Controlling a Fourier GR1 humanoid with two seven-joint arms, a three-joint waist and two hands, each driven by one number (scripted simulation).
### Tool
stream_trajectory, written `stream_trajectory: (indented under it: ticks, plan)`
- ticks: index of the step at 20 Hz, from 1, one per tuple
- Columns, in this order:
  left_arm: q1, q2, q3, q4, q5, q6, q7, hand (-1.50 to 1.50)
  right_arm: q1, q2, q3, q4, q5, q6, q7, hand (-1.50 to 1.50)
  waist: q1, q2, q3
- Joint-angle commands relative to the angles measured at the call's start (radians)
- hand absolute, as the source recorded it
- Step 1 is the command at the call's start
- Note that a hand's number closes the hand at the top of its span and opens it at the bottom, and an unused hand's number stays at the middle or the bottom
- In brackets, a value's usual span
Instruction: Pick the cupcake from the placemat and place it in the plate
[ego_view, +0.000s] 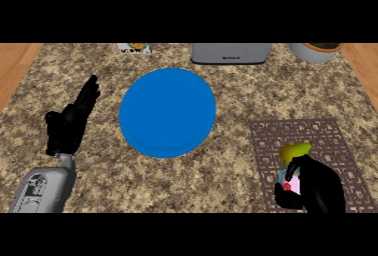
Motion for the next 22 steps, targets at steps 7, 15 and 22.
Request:
stream_trajectory:
  ticks: [7, 15, 22]
  plan:
    - [-0.029, -0.046, -0.028, 0.004, -0.036, 0.041, 0.017, 0.00, -0.113, 0.053, 0.150, -0.302, 0.267, -0.085, 0.042, 1.50, -0.001, 0.000, 0.004]
    - [-0.050, -0.006, 0.009, 0.037, -0.005, -0.017, -0.007, 0.00, -0.471, 0.249, 0.222, -0.151, 0.215, 0.038, 0.078, 1.50, 0.019, 0.007, 0.003]
    - [0.005, -0.062, -0.040, -0.033, -0.044, 0.022, 0.023, 0.00, -0.685, 0.254, 0.172, 0.223, 0.017, -0.174, 0.080, 1.50, 0.025, 0.007, 0.004]
